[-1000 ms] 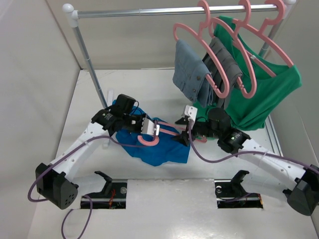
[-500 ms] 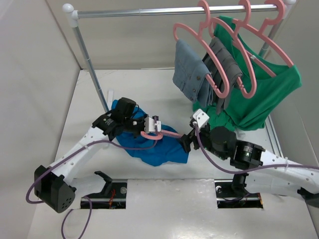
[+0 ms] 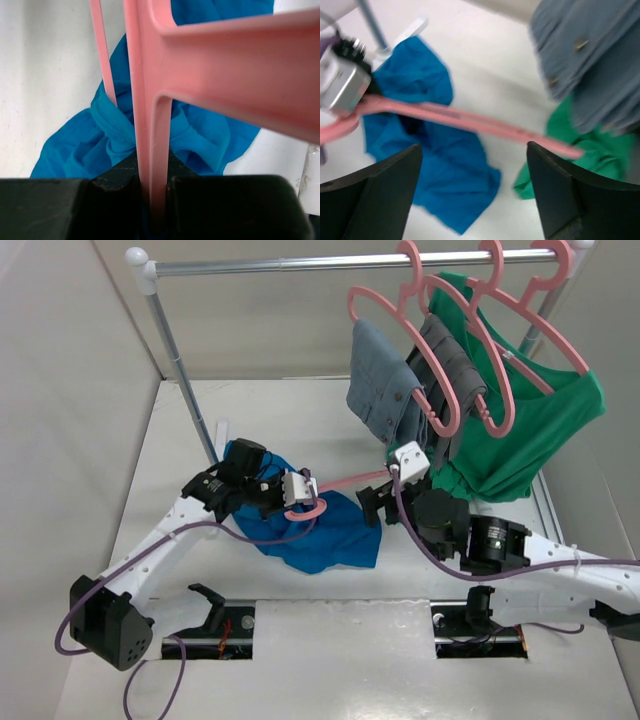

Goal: Place the t-shirt on the hanger
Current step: Place tshirt on hanger

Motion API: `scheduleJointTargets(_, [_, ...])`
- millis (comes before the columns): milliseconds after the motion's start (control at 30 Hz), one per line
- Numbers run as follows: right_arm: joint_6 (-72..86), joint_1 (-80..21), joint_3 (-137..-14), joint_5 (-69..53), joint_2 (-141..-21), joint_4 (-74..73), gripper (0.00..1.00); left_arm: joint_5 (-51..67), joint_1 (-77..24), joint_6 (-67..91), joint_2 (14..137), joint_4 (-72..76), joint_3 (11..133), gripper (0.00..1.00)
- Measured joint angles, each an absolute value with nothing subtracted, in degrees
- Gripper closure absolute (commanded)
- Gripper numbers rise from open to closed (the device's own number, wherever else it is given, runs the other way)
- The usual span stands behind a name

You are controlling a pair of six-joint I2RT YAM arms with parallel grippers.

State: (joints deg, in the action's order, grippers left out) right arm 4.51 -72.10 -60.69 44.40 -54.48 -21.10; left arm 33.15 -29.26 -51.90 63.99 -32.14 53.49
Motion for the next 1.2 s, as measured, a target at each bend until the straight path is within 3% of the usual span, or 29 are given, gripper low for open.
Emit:
scheduleJointTargets(100, [9.19, -72.18, -55.64, 41.12, -54.54, -18.72, 0.19, 32.75, -28.69, -50.98, 63.96, -31.99, 53.49, 1.0])
scheduleJointTargets(133, [10.59, -72.34, -53.34, 40.29, -54.92, -17.28, 0.25, 32.67, -28.51, -50.78, 63.9, -31.99, 53.49, 1.0])
scheduleJointTargets(200, [13.04, -72.49, -49.87, 38.83, -57.08, -15.11, 0.47, 32.53, -28.36, -50.46, 63.75, -31.97, 53.49, 1.0])
scheduleJointTargets(233, [14.26, -72.53, -49.01, 38.41, -58.92, -14.37, 0.66, 32.53, -28.36, -50.37, 63.66, -31.94, 53.49, 1.0])
scheduleJointTargets(267, [15.59, -72.53, -48.58, 38.22, -61.06, -13.63, 0.69, 32.56, -28.36, -50.3, 63.55, -31.94, 53.49, 1.0])
scheduleJointTargets(333, [18.41, -72.53, -47.97, 38.04, -65.06, -11.42, 0.69, 32.58, -28.38, -50.22, 63.46, -31.97, 53.49, 1.0])
scheduleJointTargets(467, [21.71, -72.4, -47.11, 37.3, -72.14, -3.68, 0.48, 32.69, -28.38, -50.13, 63.48, -31.97, 53.49, 1.0])
scheduleJointTargets(600, [23.75, -71.11, -47.22, 33.93, -80.38, 3.14, 0.36, 32.73, -28.36, -50.06, 63.66, -32.14, 53.52, 1.0])
scheduleJointTargets(867, [28.12, -69.17, -47.59, 33.26, -89.14, 12.27, 0.51, 30.06, -27.7, -49.82, 64.86, -35.07, 53.56, 1.0])
scheduleJointTargets(1133, [31.62, -67.85, -49.32, 33.43, -94.3, 15.9, 0.54, 29.04, -27.62, -47.51, 65.01, -35.05, 53.56, 1.0])
scheduleJointTargets(1200, [32.99, -67.81, -48.34, 34.04, -94.37, 16.38, 0.46, 28.6, -27.7, -46.13, 65.54, -35.07, 53.56, 1.0])
